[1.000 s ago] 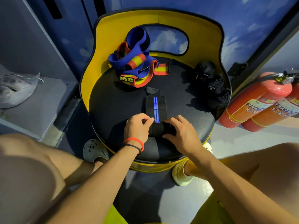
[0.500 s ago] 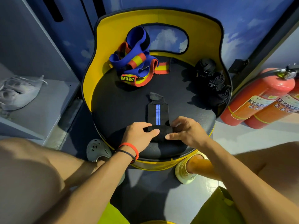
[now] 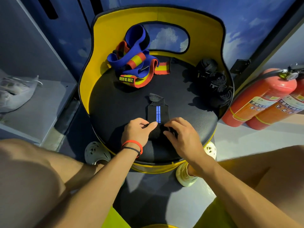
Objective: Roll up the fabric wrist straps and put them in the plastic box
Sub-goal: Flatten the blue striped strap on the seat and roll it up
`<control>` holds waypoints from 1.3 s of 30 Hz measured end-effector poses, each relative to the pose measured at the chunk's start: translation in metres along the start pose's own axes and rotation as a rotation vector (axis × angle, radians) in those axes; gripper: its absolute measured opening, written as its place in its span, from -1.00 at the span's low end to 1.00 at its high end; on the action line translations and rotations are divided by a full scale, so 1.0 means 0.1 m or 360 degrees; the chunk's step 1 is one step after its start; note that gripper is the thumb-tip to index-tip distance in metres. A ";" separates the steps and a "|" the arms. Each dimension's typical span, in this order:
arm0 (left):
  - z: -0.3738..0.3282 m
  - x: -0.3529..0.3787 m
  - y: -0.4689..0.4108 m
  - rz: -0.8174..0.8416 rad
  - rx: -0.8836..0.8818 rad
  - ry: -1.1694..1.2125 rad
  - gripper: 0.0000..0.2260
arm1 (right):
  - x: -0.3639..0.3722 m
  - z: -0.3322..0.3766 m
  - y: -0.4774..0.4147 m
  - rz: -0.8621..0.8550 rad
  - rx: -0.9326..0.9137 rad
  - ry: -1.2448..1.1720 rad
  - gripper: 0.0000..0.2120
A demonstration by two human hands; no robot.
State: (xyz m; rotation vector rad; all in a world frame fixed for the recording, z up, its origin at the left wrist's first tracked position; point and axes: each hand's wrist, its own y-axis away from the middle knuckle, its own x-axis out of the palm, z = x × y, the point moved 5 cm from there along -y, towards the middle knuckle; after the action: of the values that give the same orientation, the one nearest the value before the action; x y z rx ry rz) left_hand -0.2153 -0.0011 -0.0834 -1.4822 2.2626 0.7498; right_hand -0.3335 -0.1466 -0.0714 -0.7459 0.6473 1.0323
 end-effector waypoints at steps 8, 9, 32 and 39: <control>-0.10 0.05 -0.02 -0.0193 0.0292 -0.0011 -0.83 | 0.03 -0.13 -0.09 0.0178 -0.0020 0.0232 -0.50; -0.10 0.05 -0.01 -0.0187 0.0300 0.0008 -0.82 | 0.01 -0.15 -0.13 0.0208 0.0000 0.0253 -0.50; -0.03 0.12 0.15 0.0334 0.0176 -0.0127 -0.69 | -0.21 -0.26 -0.17 0.0737 0.0274 -0.0094 -0.72; 0.04 0.14 -0.05 0.0217 -0.0067 0.0077 -0.74 | -0.15 -0.04 -0.01 0.0061 -0.0055 0.0262 -0.72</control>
State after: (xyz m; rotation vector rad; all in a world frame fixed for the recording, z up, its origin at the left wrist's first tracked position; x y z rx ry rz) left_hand -0.2169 -0.0111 -0.0954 -1.3893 2.4179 0.8139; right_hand -0.3385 -0.1574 -0.0622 -0.8576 0.7894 1.0259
